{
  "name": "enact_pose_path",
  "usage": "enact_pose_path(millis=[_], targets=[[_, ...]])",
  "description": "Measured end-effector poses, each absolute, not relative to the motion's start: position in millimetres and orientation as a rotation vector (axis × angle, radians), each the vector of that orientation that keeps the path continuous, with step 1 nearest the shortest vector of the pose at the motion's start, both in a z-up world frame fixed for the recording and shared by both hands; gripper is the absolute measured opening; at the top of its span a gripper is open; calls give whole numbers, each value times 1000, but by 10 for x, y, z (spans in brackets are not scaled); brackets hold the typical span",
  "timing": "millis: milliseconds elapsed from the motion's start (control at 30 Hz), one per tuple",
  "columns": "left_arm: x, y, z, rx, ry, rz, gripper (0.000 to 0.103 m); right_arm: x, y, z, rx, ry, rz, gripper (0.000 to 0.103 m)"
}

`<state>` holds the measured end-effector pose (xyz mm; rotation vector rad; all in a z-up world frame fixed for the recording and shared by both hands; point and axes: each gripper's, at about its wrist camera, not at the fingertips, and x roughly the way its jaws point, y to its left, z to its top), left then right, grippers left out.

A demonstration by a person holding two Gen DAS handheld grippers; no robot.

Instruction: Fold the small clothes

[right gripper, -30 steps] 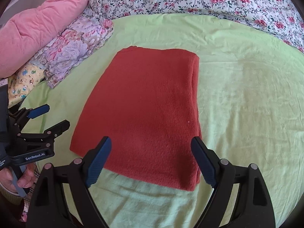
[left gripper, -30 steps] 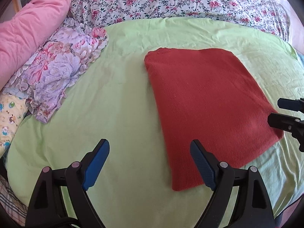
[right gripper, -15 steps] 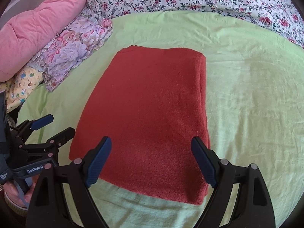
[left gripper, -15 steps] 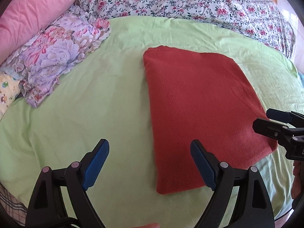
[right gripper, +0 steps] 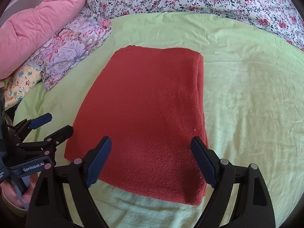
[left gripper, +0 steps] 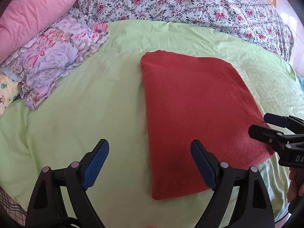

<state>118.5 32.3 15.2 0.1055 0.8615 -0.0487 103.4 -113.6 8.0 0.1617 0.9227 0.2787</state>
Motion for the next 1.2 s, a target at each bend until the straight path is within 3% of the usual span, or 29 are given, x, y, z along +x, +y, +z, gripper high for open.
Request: enact_pose_path(millis=[1200], targets=[[1210,351,124,90,874,-61,89,1084,-1099,79,157,928,284,86]])
